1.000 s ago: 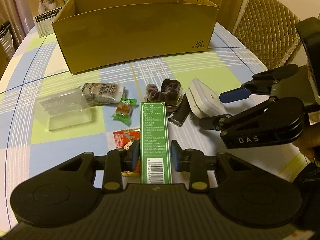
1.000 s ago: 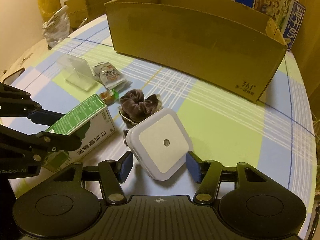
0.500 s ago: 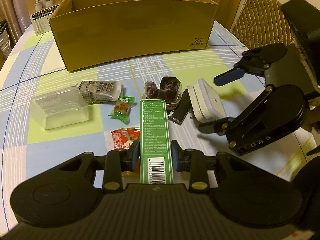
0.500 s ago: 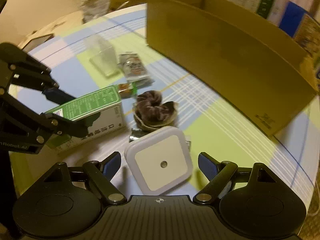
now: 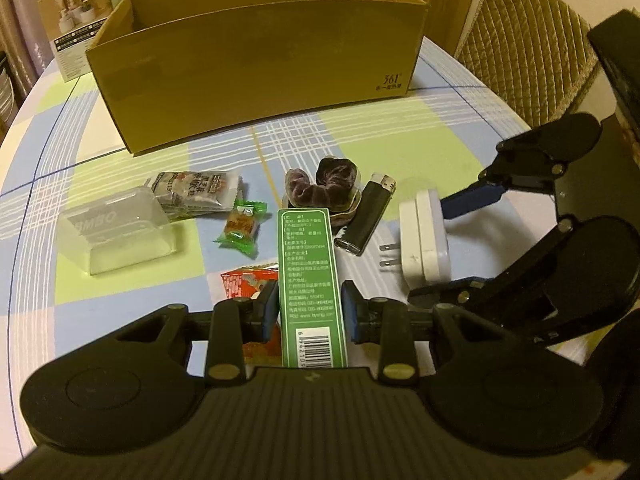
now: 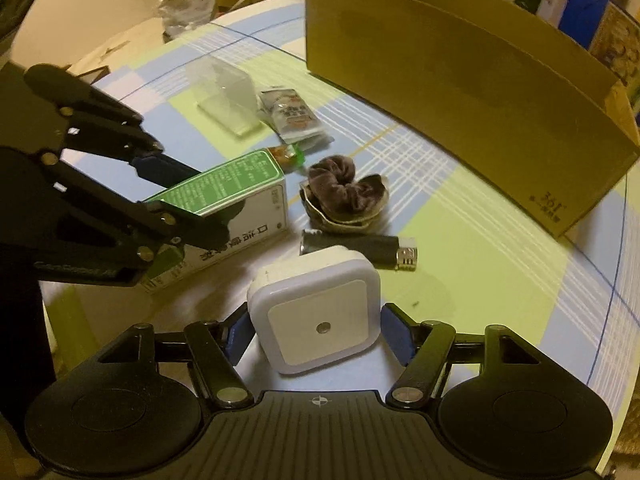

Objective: Organize objects
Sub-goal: 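Grasp the white square night light with the right gripper while the left gripper holds the green box, then carry the green box and night light over the cardboard box with both grippers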

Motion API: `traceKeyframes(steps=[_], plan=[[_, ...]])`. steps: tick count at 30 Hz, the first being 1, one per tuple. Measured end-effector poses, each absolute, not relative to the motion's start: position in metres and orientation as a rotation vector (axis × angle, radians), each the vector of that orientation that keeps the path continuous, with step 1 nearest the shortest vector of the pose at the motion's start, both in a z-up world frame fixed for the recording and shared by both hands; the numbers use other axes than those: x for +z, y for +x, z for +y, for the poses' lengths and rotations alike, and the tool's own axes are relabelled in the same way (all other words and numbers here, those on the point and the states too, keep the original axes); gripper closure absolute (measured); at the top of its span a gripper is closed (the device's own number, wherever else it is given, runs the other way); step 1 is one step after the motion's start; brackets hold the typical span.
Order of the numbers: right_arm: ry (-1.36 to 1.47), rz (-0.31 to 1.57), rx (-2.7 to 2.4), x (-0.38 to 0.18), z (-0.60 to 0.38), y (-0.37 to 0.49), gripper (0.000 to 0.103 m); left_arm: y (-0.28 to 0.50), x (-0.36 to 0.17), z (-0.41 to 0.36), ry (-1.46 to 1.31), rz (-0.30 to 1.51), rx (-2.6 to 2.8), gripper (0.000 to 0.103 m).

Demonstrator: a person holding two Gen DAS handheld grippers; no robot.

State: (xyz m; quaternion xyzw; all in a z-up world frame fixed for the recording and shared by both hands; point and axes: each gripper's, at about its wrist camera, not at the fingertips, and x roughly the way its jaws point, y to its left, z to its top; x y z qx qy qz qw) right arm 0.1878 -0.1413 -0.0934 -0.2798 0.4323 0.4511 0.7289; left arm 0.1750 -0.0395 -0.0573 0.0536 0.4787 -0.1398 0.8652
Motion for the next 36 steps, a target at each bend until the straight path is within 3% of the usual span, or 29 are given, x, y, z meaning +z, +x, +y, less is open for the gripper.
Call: traceKeyframes(steps=[8, 23, 36], plan=[[-0.642, 0.931, 1.033, -0.100, -0.138, 0.192, 0.032, 0.178, -0.061, -0.040, 0.145, 1.024, -0.304, 0.076], [-0.483, 0.936, 0.939, -0.082, -0.159, 0.194, 0.036, 0.171, -0.057, -0.039, 0.134, 1.021, -0.308, 0.078], [-0.405, 0.889, 0.823, -0.037, -0.172, 0.185, 0.036, 0.170, -0.010, -0.034, 0.099, 0.952, -0.311, 0.078]])
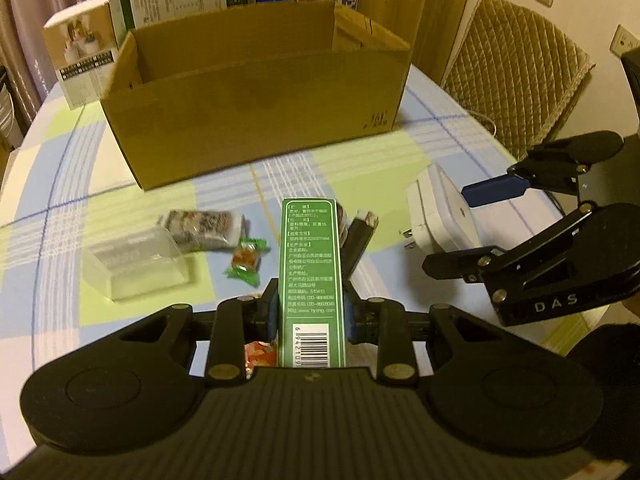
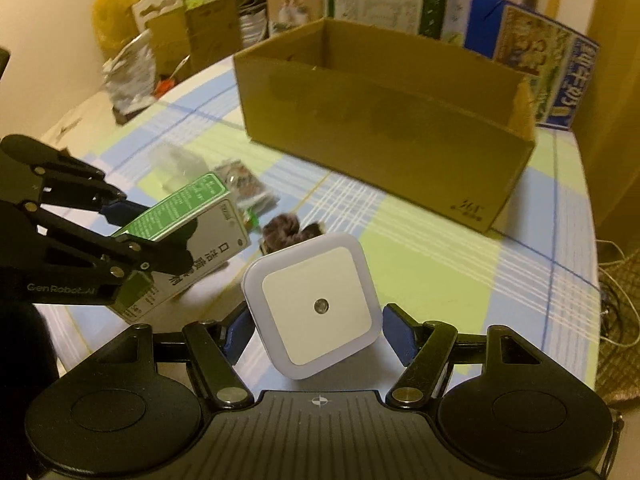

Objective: Organize objects
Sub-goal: 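Carry the green box and night light over the cardboard box with both grippers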

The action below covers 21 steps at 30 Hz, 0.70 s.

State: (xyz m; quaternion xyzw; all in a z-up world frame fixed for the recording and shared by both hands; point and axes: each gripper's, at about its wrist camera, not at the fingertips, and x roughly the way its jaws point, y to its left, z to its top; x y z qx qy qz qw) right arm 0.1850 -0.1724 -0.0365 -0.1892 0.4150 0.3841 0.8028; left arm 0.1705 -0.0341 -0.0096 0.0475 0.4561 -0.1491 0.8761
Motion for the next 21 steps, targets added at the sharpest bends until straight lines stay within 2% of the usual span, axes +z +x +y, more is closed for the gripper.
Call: traceKeyframes(steps=[12, 21], plan=[[-0.337, 0.866, 0.734, 0.006, -0.174, 0.191, 0.036, 0.180, 0.044, -0.014, 0.109, 0.902, -0.274, 0.078], [-0.275, 0.785, 0.712, 0.065, -0.159, 0.229, 0.036, 0.224, 0.097, -0.009, 0.123, 0.852, -0.298, 0.078]])
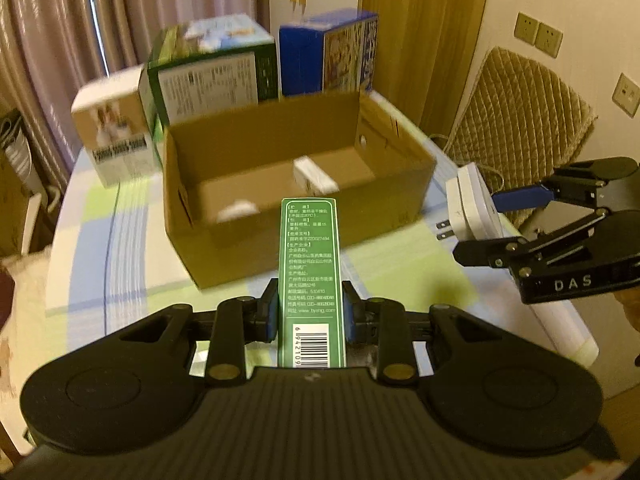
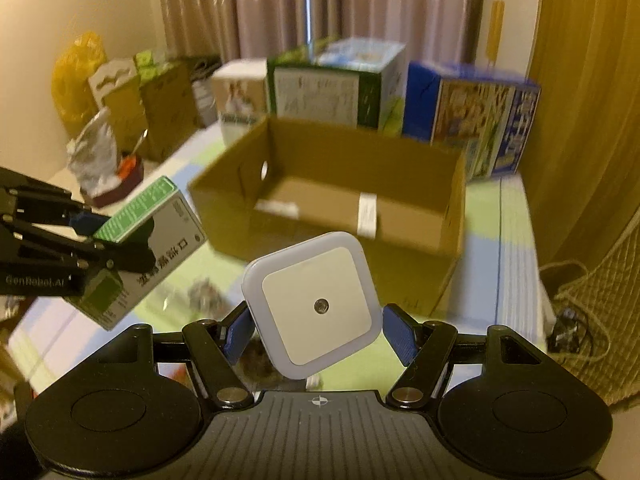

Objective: Organize objects
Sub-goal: 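Carry the green box and night light over the cardboard box with both grippers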

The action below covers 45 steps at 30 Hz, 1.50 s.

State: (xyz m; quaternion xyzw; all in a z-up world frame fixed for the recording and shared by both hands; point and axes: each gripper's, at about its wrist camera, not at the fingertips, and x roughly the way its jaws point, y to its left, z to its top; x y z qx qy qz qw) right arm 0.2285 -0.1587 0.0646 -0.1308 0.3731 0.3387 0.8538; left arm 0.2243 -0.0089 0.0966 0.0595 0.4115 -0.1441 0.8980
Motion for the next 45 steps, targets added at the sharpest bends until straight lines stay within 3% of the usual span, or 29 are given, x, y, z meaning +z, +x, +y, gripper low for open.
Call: traceKeyframes(steps=[11, 26, 37, 38, 39, 45], plan=[[-0.240, 0.744, 0.661, 0.105, -0.125, 0.321, 0.036, 0.320, 0.130, -0.006, 0.137, 0.806, -0.272, 0.078], [-0.169, 0.867, 0.614, 0.037, -0.086, 0.411, 0.036, 0.431, 0.075, 0.016, 0.081, 0.857, -0.207, 0.078], [-0.133, 0.923, 0.611, 0.000, -0.065, 0.446, 0.036, 0.465, 0.038, 0.027, 0.110, 0.867, -0.176, 0.078], [-0.127, 0.927, 0.608, -0.002, -0.065, 0.448, 0.036, 0.466, 0.036, 0.027, 0.120, 0.852, -0.168, 0.074], [-0.122, 0.933, 0.604, -0.005, -0.065, 0.450, 0.036, 0.467, 0.035, 0.027, 0.126, 0.841, -0.155, 0.062], [-0.128, 0.936, 0.614, -0.011, -0.063, 0.450, 0.036, 0.465, 0.037, 0.037, 0.085, 0.825, -0.148, 0.061]])
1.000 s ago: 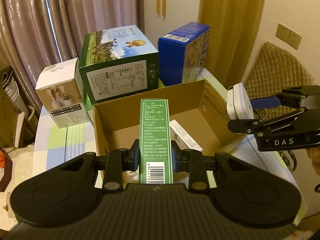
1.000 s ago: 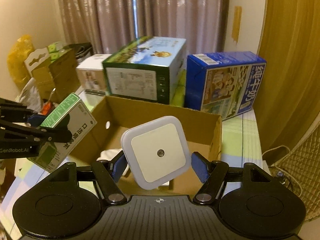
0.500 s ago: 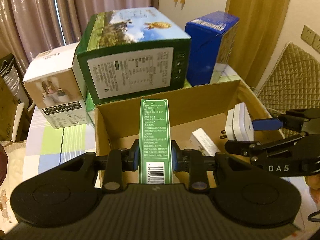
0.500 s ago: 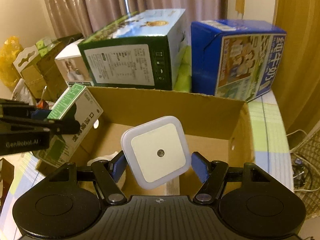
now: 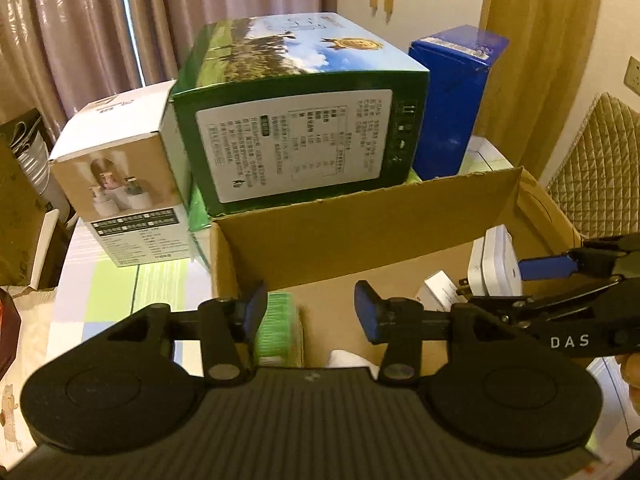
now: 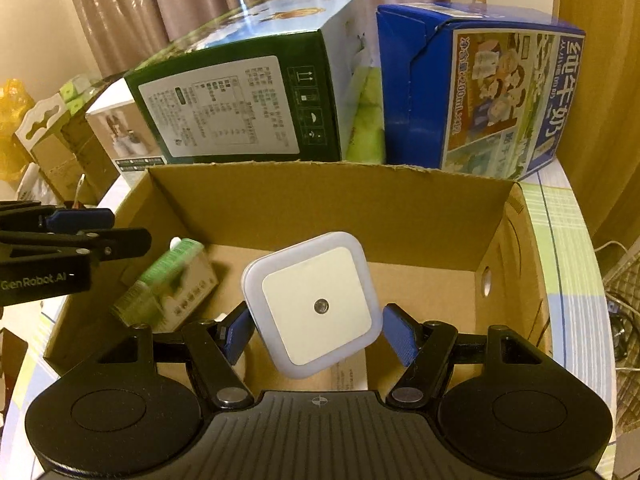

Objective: Organize objects
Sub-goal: 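Carry the green box and night light over the cardboard box with both grippers, then open both grippers to drop the green box and night light into the cardboard box, then move both open grippers back toward the remaining items on the table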

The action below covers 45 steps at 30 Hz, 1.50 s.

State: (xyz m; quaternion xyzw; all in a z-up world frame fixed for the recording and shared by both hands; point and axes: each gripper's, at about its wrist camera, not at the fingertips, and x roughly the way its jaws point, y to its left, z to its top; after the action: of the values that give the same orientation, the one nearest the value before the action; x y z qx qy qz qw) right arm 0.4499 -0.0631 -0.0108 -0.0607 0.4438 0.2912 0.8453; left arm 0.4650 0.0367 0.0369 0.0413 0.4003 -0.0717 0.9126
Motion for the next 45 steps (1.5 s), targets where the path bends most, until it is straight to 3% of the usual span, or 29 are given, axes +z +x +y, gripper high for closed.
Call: traceKeyframes(steps=[4, 14, 33, 39, 45], plan=[[-0.075, 0.921, 0.642, -0.009, -0.061, 0.449, 0.036, 0.459, 0.040, 0.042, 0.082, 0.822, -0.145, 0.061], [-0.071, 0.870, 0.630, 0.013, -0.075, 0.437, 0.024, 0.433, 0.055, 0.058, 0.065, 0.810, -0.127, 0.056], [-0.069, 0.825, 0.604, 0.061, -0.147, 0.276, 0.010, 0.280, 0.094, 0.067, 0.028, 0.739, -0.104, 0.010], [-0.097, 0.834, 0.587, 0.057, -0.162, 0.217, 0.006, 0.215, 0.088, 0.069, -0.015, 0.734, -0.079, 0.002], [-0.099, 0.847, 0.573, 0.055, -0.170, 0.171, 0.002, 0.163, 0.086, 0.068, -0.007, 0.730, -0.059, 0.001]])
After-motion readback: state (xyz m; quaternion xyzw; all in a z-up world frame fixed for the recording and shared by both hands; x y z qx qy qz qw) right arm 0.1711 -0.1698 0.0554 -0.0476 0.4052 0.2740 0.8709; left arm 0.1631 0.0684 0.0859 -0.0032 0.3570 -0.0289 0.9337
